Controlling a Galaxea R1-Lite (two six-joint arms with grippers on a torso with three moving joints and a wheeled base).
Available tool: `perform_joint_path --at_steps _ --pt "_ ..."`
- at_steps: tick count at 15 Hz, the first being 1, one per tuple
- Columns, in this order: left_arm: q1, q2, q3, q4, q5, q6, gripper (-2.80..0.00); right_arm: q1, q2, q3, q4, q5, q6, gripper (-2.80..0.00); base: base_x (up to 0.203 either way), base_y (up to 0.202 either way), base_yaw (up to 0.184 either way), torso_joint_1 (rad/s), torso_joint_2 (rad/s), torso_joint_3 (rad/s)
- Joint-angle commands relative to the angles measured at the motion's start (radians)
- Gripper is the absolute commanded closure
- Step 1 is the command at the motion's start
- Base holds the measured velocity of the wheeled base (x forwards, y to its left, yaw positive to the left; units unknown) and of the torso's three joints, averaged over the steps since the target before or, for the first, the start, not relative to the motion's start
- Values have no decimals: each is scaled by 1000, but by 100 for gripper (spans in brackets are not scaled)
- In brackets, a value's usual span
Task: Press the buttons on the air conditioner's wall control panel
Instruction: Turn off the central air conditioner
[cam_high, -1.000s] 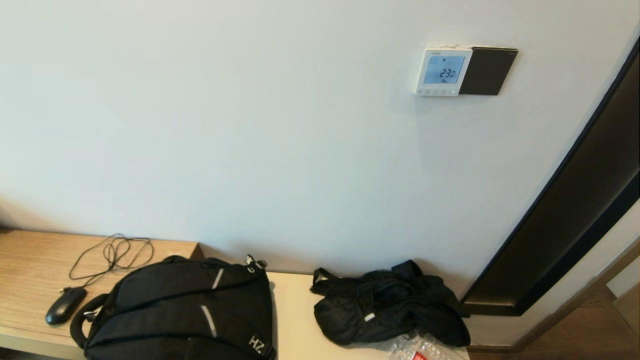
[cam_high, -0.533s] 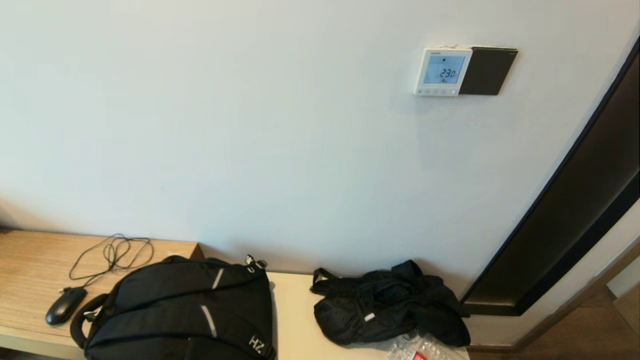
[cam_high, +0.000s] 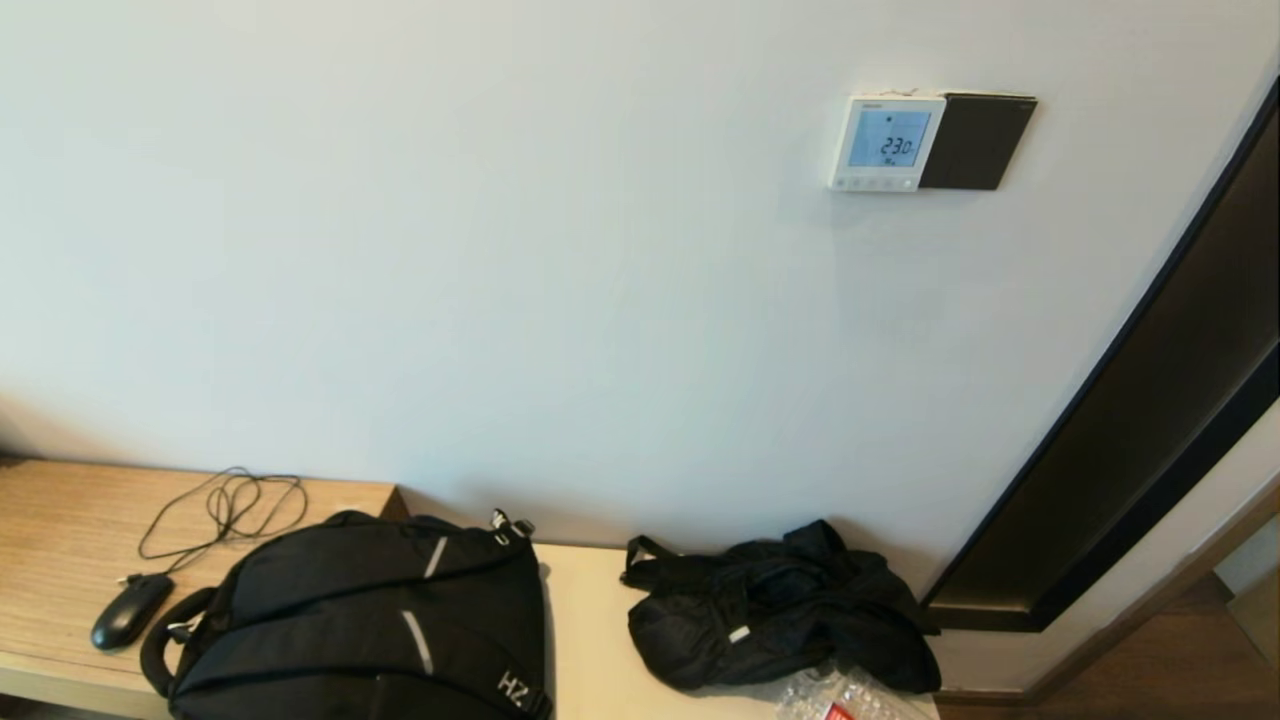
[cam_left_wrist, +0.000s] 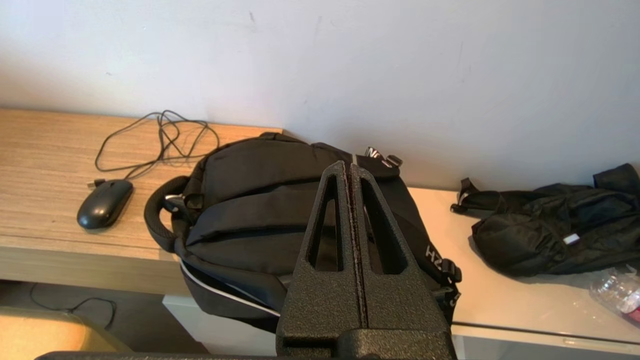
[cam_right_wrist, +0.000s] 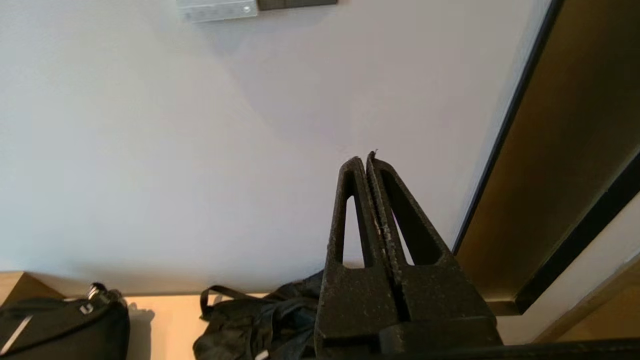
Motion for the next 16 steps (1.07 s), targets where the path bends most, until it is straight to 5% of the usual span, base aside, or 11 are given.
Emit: perform_joint_path --at_steps 1,9,16 --pt "0 0 1 0 0 1 0 3 247 -104 -42 -16 1 0 0 0 0 0 0 0" --pt "0 0 1 0 0 1 0 69 664 -505 -87 -158 -10 0 0 0 0 0 0 0" --pt "0 0 1 0 0 0 0 191 800 -686 -84 -249 -40 0 0 0 0 0 0 0"
